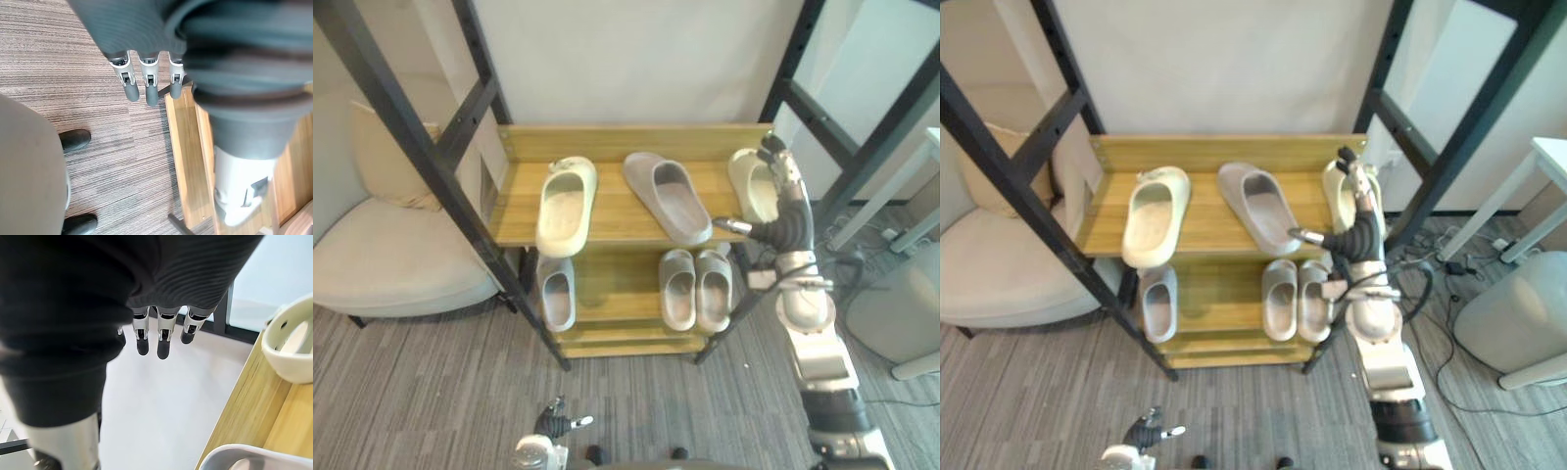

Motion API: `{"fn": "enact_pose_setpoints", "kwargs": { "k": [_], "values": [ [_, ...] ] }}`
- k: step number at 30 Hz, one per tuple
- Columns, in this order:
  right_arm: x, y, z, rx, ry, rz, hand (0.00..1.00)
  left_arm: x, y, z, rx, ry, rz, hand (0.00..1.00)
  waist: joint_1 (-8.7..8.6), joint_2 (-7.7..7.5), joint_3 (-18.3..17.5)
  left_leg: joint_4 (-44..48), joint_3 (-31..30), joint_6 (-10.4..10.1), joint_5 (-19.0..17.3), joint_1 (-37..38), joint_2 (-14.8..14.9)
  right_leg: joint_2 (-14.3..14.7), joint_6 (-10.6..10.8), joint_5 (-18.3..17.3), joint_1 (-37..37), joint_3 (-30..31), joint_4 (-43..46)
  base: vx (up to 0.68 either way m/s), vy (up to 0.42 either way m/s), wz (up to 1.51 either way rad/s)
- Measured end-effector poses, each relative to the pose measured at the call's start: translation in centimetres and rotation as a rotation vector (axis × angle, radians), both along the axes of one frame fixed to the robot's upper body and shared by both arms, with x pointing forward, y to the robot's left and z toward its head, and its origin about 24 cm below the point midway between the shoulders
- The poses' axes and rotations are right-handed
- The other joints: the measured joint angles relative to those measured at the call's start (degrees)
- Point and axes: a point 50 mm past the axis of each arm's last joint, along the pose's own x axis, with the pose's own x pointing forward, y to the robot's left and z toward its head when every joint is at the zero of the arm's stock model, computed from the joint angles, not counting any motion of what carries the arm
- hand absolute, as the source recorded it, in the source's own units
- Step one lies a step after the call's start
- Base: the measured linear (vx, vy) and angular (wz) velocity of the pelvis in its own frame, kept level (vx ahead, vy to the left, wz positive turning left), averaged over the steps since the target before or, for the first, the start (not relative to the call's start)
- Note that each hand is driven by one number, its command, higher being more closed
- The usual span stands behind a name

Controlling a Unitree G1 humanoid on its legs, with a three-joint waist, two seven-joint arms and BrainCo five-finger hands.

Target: Organize the slippers on the shoe rack

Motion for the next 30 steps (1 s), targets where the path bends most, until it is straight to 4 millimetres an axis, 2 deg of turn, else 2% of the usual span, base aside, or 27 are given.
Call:
{"fn": "enact_pose_setpoints", "kwargs": {
  "k": [5,13,17,21,30],
  "values": [
    [2.2,-0.5,1.3,-0.021,0.010,-0.021,0.00,0.3,0.0,0.2,-0.002,-0.016,0.000,0.00,0.89,-0.33,0.7,0.0,-0.5,0.0,0.0,-0.1,0.0,0.0,0.0,0.0,0.0,-0.4,0.0,0.00,-0.009,0.04],
    [4.8,-1.3,3.8,-0.060,0.003,-0.077,0.00,0.8,0.3,0.5,-0.008,-0.046,0.022,0.00,1.11,-0.70,2.7,0.0,-1.6,0.1,0.2,-1.0,-0.2,-0.1,-0.1,0.0,-0.4,-1.7,-0.1,-0.02,-0.011,0.05],
    [6.0,-1.4,4.1,-0.074,0.041,-0.097,0.00,0.9,0.4,0.5,-0.014,-0.051,0.034,0.00,1.43,-0.83,2.9,0.0,-1.6,0.2,0.3,-1.7,-0.2,-0.1,-0.4,0.3,-0.8,-1.9,-0.2,0.01,-0.005,0.03],
    [6.5,-1.6,3.9,-0.077,0.069,-0.113,0.00,1.0,0.5,0.6,-0.013,-0.061,0.047,0.00,1.53,-1.21,3.5,0.0,-1.7,0.2,0.3,-1.7,0.1,0.2,-1.2,1.2,-0.8,-2.4,-0.2,0.00,0.000,0.00],
    [7.0,-1.8,3.3,-0.085,0.116,-0.130,0.00,1.4,0.9,0.9,-0.018,-0.083,0.076,0.00,1.71,-1.75,5.2,0.0,-1.7,0.6,0.6,-1.8,0.0,0.1,-1.5,2.3,-0.9,-2.9,-0.2,-0.03,0.006,0.00]
  ]
}}
